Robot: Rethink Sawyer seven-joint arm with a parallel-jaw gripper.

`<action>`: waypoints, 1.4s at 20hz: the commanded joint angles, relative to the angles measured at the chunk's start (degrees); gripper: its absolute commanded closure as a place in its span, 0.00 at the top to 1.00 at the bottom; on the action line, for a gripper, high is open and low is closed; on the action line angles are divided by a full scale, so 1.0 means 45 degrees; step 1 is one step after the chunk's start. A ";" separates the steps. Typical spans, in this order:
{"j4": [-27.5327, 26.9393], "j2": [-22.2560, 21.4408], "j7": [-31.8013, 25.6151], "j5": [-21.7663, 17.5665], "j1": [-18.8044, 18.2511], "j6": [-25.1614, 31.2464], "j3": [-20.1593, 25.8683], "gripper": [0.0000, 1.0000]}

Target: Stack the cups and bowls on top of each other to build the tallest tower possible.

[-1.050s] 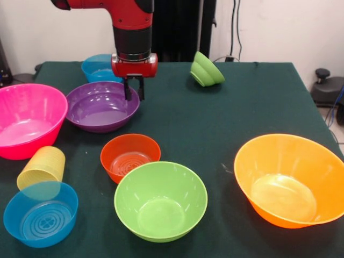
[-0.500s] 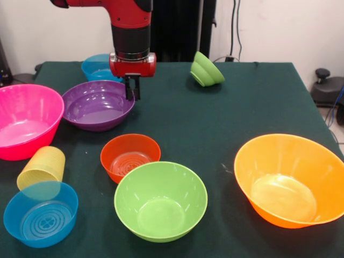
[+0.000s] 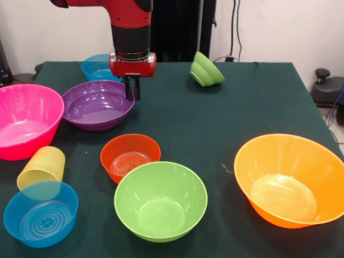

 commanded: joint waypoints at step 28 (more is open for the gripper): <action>-0.0690 -0.0095 0.1475 0.0859 0.2467 0.0271 -0.1222 0.00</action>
